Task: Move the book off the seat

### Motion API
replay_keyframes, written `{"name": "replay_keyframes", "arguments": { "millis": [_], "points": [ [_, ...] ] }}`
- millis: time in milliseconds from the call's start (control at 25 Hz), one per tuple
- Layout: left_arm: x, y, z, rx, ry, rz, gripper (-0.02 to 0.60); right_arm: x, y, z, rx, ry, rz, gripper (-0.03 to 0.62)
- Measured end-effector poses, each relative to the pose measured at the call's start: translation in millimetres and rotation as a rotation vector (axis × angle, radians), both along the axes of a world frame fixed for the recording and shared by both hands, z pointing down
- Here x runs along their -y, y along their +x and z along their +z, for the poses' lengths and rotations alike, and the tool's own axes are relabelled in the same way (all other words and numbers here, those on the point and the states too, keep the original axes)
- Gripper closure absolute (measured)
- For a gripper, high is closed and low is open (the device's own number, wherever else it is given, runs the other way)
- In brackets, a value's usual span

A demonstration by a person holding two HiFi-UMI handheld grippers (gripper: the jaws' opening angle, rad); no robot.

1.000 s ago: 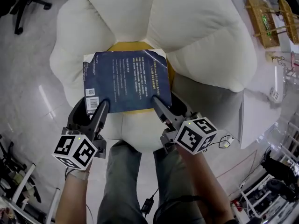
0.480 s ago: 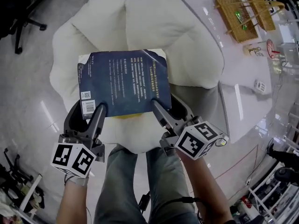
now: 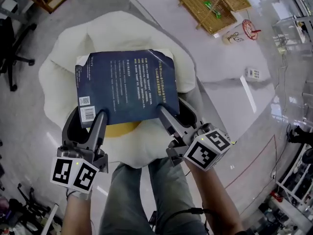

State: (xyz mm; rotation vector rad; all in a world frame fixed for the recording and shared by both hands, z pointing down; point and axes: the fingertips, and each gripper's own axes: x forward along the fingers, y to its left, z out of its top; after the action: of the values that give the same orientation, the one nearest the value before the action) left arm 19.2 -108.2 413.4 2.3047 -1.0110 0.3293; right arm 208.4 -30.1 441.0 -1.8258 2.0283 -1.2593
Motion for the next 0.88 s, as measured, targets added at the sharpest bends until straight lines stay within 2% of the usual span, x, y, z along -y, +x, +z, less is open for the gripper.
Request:
{"name": "replay_keyframes", "arguments": {
  "millis": [120,200,400,720,800,880],
  "points": [
    [11,42,-20,0.002,0.054,0.008,0.272,5,40,-12,0.023,0.037,0.038,0.303],
    [13,54,-30,0.003,0.082,0.006,0.273,5,51,-18,0.039,0.059,0.054,0.303],
    [14,56,-49,0.002,0.136,0.018,0.276,0,50,-33,0.054,0.105,0.086,0.303],
    [12,67,-71,-0.044,0.157,0.076,0.279,-11,60,-68,-0.019,0.172,0.146,0.303],
    [10,85,-78,-0.062,0.170,0.108,0.279,-19,74,-77,-0.030,0.191,0.185,0.303],
    [4,118,-98,-0.074,0.185,0.158,0.279,-35,102,-96,-0.032,0.210,0.240,0.303]
  ]
}}
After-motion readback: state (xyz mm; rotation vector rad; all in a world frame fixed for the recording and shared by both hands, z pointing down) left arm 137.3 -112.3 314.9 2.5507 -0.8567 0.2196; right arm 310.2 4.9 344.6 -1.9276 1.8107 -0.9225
